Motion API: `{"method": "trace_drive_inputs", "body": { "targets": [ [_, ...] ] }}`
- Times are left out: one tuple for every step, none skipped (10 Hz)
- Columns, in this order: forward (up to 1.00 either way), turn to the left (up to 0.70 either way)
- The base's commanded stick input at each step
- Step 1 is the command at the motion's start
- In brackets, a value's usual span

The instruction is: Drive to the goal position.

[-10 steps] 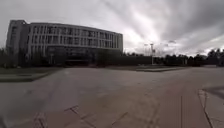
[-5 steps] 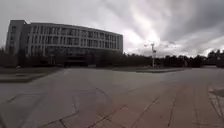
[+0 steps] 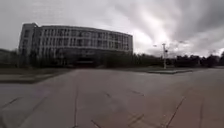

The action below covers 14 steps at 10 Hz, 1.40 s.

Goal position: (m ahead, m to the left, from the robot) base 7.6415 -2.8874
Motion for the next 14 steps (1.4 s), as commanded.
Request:
{"method": "trace_drive_inputs", "body": {
  "targets": [
    [0.7,0.0],
    [0.7,0.0],
    [0.7,0.0],
    [0.7,0.0],
    [0.7,0.0],
    [0.7,0.0],
    [0.7,0.0],
    [0.7,0.0],
    [0.7,0.0],
    [0.7,0.0],
    [0.7,0.0],
    [0.7,0.0],
    [0.7,0.0],
    [0.7,0.0]
  ]
}}
